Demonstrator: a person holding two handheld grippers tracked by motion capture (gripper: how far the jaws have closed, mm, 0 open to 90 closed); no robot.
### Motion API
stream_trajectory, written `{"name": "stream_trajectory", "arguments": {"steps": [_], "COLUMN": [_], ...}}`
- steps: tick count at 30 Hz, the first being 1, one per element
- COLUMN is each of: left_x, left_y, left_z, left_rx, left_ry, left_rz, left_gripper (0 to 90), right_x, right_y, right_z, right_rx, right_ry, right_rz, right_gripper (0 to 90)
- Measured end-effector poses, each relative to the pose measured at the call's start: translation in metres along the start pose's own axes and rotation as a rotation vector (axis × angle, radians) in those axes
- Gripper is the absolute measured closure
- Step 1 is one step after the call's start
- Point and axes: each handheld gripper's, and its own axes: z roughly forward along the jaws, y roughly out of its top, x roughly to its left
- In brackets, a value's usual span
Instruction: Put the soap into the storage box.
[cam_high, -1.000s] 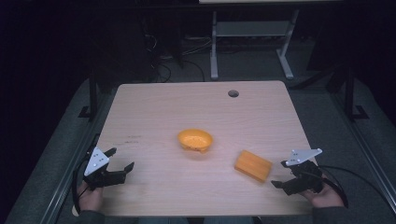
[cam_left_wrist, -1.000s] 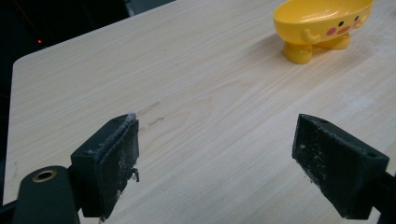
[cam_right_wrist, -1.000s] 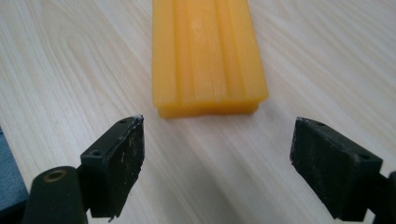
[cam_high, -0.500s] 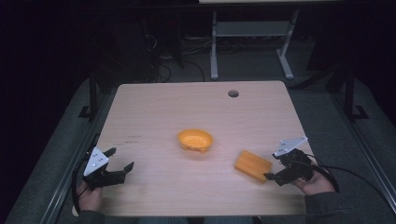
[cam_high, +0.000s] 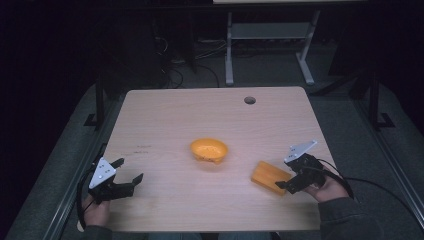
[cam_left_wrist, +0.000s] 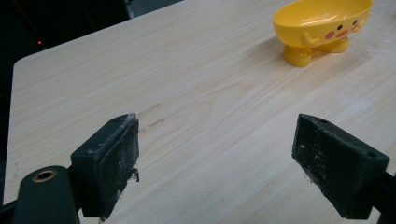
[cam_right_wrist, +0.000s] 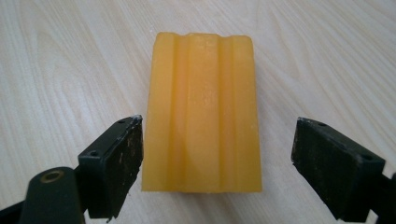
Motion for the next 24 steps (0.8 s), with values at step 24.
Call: {"name": "stream_trajectory", "arguments": {"steps": [24], "left_x": [0.002], "left_y": [0.000], "left_z": [-0.001], "left_rx": [-0.010], "left_ry": [0.003], "left_rz": [-0.011], "left_gripper": [13.9], "right_x": [-0.002], "right_y": [0.024], "right_z": [0.029], "right_rx": [0.089], "right_ry": [0.022], "right_rz": [-0.031], "right_gripper": [14.1]}}
